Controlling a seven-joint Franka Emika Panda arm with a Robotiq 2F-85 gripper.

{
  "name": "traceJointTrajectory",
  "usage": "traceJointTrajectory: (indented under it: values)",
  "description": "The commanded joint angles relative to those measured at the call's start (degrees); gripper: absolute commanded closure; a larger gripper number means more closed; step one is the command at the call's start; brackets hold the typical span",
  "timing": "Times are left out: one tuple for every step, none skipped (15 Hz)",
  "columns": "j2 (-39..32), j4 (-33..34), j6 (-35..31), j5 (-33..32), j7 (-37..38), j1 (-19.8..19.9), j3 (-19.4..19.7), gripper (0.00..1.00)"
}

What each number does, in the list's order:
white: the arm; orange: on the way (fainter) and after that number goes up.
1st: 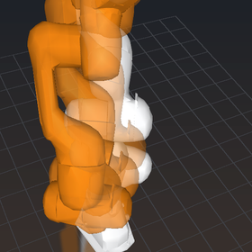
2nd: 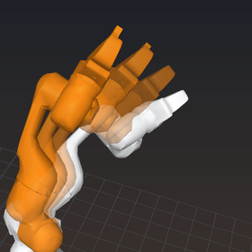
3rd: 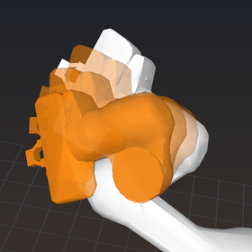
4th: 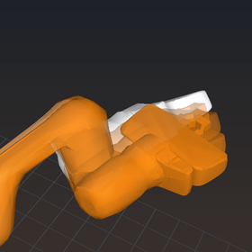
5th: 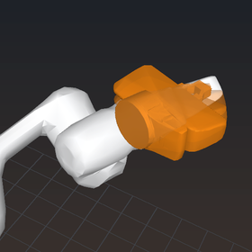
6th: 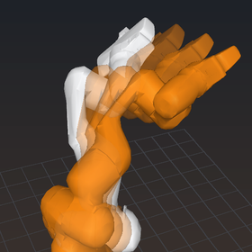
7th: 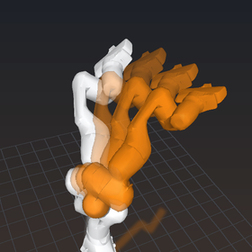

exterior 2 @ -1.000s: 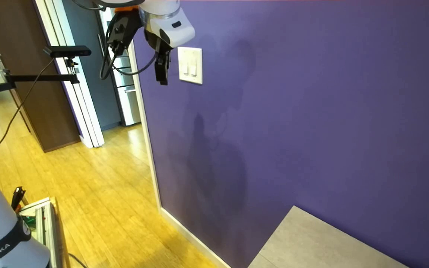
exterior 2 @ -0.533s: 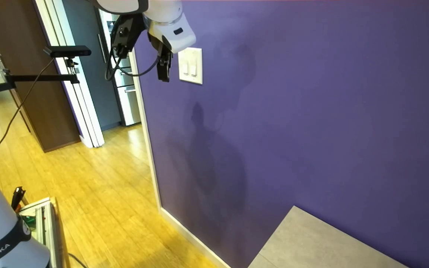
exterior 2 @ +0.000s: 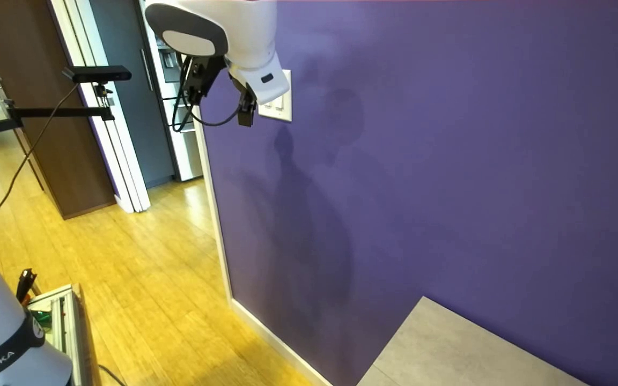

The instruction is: Flip the light switch on the right

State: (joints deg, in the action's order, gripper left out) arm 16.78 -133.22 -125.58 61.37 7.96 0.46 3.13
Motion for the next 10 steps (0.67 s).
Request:
traceJointTrajectory:
  values:
    - [-2.3, 1.7, -1.9, 3.5, -1.1, 0.1, -1.3, 0.0]
    - [-2.9, 2.1, -2.4, 3.5, -1.1, 0.2, -1.5, 0.0]
    - [-3.4, 2.6, -2.7, 3.5, -0.8, 0.2, -1.6, 0.0]
    - [-3.9, 3.1, -3.0, 3.3, -0.6, 0.3, -1.7, 0.0]
    - [-4.3, 3.7, -3.4, 3.1, -0.5, 0.3, -1.8, 0.0]
    - [-4.7, 4.1, -3.7, 3.3, -0.4, 0.2, -1.8, 0.0]
    - [-5.0, 4.6, -3.9, 3.3, -0.4, 0.2, -1.8, 0.0]
    - [-5.3, 5.2, -3.9, 3.5, -0.1, 0.1, -1.8, 0.0]
    - [-5.6, 5.5, -4.0, 3.5, -0.1, 0.1, -1.8, 0.0]
    - [-6.0, 5.9, -4.1, 3.4, 0.0, 0.1, -1.9, 0.0]
